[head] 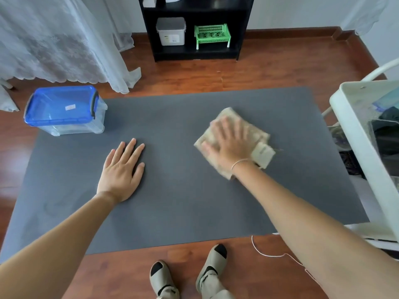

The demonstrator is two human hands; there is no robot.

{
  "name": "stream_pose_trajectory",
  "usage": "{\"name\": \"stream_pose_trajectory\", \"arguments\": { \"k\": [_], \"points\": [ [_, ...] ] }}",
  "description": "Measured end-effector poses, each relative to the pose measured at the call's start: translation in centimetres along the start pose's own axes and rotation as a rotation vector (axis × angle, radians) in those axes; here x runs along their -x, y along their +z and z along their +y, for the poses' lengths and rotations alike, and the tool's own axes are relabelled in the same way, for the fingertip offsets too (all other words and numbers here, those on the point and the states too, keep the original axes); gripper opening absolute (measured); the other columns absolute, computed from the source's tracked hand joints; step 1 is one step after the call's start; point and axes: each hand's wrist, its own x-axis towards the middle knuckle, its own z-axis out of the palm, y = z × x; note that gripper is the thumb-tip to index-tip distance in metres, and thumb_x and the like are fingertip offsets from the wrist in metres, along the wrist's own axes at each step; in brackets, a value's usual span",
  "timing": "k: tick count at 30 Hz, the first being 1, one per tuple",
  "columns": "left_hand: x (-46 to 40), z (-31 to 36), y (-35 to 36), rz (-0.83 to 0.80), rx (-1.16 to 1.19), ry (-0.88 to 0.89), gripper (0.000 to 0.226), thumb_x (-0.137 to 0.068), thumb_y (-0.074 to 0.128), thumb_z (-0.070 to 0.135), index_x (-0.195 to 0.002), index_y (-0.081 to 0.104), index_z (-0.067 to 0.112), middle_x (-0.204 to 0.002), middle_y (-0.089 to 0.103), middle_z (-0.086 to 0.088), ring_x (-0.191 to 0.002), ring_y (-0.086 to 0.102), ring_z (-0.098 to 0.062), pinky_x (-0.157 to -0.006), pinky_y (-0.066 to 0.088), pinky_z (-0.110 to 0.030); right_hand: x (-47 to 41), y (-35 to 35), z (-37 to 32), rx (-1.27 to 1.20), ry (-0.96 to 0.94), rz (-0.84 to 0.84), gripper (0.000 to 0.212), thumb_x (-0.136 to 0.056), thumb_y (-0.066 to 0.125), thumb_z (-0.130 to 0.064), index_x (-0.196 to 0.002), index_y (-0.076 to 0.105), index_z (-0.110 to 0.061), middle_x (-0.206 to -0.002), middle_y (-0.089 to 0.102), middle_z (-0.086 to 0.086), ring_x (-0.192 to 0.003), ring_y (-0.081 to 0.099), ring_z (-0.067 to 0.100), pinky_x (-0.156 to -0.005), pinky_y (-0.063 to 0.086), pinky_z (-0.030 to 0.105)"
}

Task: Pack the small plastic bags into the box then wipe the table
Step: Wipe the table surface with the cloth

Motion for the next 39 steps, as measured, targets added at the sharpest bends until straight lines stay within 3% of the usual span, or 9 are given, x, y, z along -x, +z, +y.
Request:
{"name": "stream_pose_trajectory", "arguments": {
  "k": [3, 5, 11, 14, 18, 22, 30, 36, 39],
  "points": [
    [0.0, 0.2, -0.2, -0.022, -0.005, -0.006, 0.057, -0.091, 0.022, 0.043, -0.145, 0.024, 0.028, -0.157, 0.018, 0.002, -0.145, 0.010, -0.024, -0.118, 0.006, -0.039, 5.8, 1.0, -1.9, 0.088, -0.476, -0.013, 0.061, -0.088, 0.016, -0.060, -0.144, 0.019, -0.036, -0.155, 0.023, -0.001, -0.143, 0.013, 0.037, -0.114, 0.004, 0.055],
    [-0.1, 0.5, -0.5, -0.022, 0.001, -0.012, 0.057, -0.090, 0.023, 0.043, -0.144, 0.027, 0.026, -0.156, 0.020, -0.001, -0.145, 0.012, -0.026, -0.118, 0.007, -0.040, 7.3, 0.9, 0.6, 0.071, -0.515, 0.017, 0.054, -0.091, 0.021, -0.053, -0.141, 0.028, -0.035, -0.150, 0.035, -0.004, -0.139, 0.027, 0.033, -0.112, 0.011, 0.051],
    [-2.9, 5.2, -1.3, 0.013, 0.016, 0.102, 0.060, -0.088, 0.018, 0.045, -0.142, 0.032, 0.023, -0.155, 0.023, -0.005, -0.143, 0.017, -0.031, -0.117, 0.009, -0.042, -1.4, -2.8, 11.9, -0.093, 0.247, 0.050, 0.062, -0.093, 0.027, -0.050, -0.147, 0.009, -0.025, -0.159, 0.008, -0.001, -0.145, 0.002, 0.027, -0.118, 0.004, 0.047],
    [-4.4, 7.3, -0.5, -0.015, -0.004, 0.138, 0.056, -0.092, 0.020, 0.044, -0.144, 0.027, 0.024, -0.157, 0.018, -0.004, -0.145, 0.013, -0.028, -0.118, 0.005, -0.040, -5.2, -3.3, 9.1, -0.173, 0.517, 0.063, 0.071, -0.085, 0.023, -0.059, -0.145, 0.007, -0.024, -0.158, 0.008, 0.001, -0.143, 0.000, 0.036, -0.116, 0.001, 0.053],
    [-5.2, 7.5, 0.6, -0.011, 0.000, 0.054, 0.051, -0.097, 0.029, 0.038, -0.146, 0.022, 0.026, -0.158, 0.015, -0.001, -0.146, 0.008, -0.024, -0.118, 0.002, -0.038, -2.2, -0.7, 1.6, -0.092, -0.071, 0.028, 0.068, -0.088, 0.030, -0.058, -0.145, 0.015, -0.024, -0.158, 0.013, -0.001, -0.143, 0.003, 0.039, -0.116, 0.000, 0.052],
    [-5.1, 7.7, 0.4, -0.021, -0.016, 0.040, 0.056, -0.091, 0.021, 0.045, -0.145, 0.022, 0.029, -0.157, 0.016, 0.001, -0.146, 0.008, -0.022, -0.118, 0.003, -0.037, 1.5, -1.1, 7.3, 0.026, -0.481, 0.013, 0.074, -0.081, 0.025, -0.066, -0.144, 0.024, -0.028, -0.154, 0.026, -0.004, -0.144, 0.017, 0.028, -0.116, 0.011, 0.047],
    [-5.1, 8.1, 0.2, -0.006, -0.019, 0.021, 0.062, -0.087, 0.015, 0.050, -0.144, 0.026, 0.030, -0.156, 0.021, 0.002, -0.145, 0.013, -0.021, -0.118, 0.004, -0.036, -8.7, -4.5, 15.7, -0.035, 0.404, 0.044, 0.095, -0.074, 0.019, -0.081, -0.147, 0.005, -0.022, -0.159, 0.004, -0.001, -0.144, -0.002, 0.035, -0.117, -0.001, 0.053],
    [-5.1, 8.2, -0.1, -0.019, -0.026, 0.007, 0.063, -0.086, 0.013, 0.051, -0.144, 0.025, 0.030, -0.156, 0.020, 0.003, -0.145, 0.012, -0.020, -0.118, 0.002, -0.035, -3.2, -1.4, 5.3, -0.007, -0.394, 0.006, 0.067, -0.087, 0.016, -0.059, -0.145, 0.021, -0.026, -0.156, 0.019, -0.006, -0.145, 0.010, 0.031, -0.116, 0.005, 0.050],
    [-5.1, 8.2, -0.1, -0.026, -0.030, 0.006, 0.063, -0.086, 0.013, 0.051, -0.145, 0.024, 0.031, -0.156, 0.019, 0.003, -0.145, 0.011, -0.020, -0.118, 0.002, -0.034, -3.9, -1.9, 8.5, -0.038, -0.423, 0.110, 0.044, -0.096, 0.031, -0.039, -0.139, 0.035, -0.032, -0.153, 0.029, -0.002, -0.142, 0.020, 0.030, -0.114, 0.013, 0.050]
  ]
}}
